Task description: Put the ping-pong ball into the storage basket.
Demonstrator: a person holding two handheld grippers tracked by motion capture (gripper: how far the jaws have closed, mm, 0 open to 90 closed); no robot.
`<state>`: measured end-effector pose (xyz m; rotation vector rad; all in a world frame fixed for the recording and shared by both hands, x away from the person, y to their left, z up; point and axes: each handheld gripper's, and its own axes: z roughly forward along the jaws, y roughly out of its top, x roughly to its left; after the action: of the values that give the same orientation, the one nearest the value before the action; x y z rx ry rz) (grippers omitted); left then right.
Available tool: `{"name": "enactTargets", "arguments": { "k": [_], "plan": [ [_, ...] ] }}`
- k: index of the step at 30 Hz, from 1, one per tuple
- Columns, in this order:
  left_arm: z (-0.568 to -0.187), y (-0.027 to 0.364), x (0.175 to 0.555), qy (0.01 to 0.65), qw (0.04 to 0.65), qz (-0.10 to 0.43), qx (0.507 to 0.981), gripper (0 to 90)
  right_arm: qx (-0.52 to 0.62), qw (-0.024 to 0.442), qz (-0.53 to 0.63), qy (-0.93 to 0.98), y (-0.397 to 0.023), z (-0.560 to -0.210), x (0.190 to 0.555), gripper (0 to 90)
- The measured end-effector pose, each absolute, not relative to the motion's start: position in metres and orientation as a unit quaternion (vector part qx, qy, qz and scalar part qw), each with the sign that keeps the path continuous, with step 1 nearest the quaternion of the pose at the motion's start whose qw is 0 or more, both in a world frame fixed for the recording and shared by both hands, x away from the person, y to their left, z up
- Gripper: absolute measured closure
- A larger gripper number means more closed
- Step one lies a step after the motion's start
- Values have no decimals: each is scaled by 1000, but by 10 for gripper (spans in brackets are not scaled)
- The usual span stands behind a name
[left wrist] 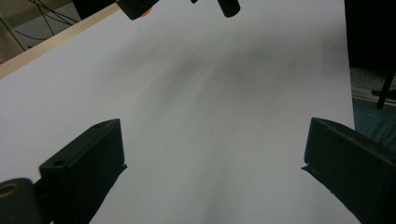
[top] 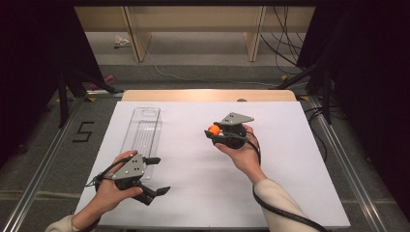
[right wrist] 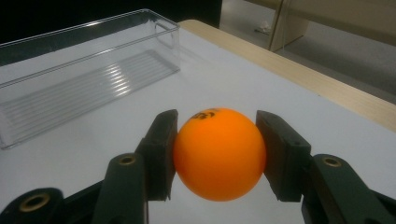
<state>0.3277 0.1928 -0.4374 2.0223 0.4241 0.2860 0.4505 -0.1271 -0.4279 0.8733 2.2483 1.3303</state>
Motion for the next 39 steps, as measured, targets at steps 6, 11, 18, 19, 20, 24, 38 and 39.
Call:
{"name": "enactTargets", "arguments": {
  "k": [6,11,18,19,20,24,38,39],
  "plan": [
    [-438,193,328,176,504,119,838,46,310,191,474,801,-125,-428,451,515],
    [-438,193,328,175,504,119,838,46,309,190,475,802,-124,-428,451,515],
    [-438,193,328,175,503,119,838,46,307,189,475,803,-121,-428,451,515],
    [-438,193,328,175,503,119,838,46,307,189,476,802,-121,-428,451,515],
    [-438,193,328,175,503,119,838,46,307,188,476,803,-121,-428,451,516],
    [-438,193,327,176,503,119,838,47,306,188,476,803,-119,-428,451,515],
    [-438,193,327,175,503,119,838,47,302,187,478,803,-115,-428,451,515],
    [-438,193,327,176,503,119,838,47,302,188,479,803,-115,-428,451,515]
  ]
}}
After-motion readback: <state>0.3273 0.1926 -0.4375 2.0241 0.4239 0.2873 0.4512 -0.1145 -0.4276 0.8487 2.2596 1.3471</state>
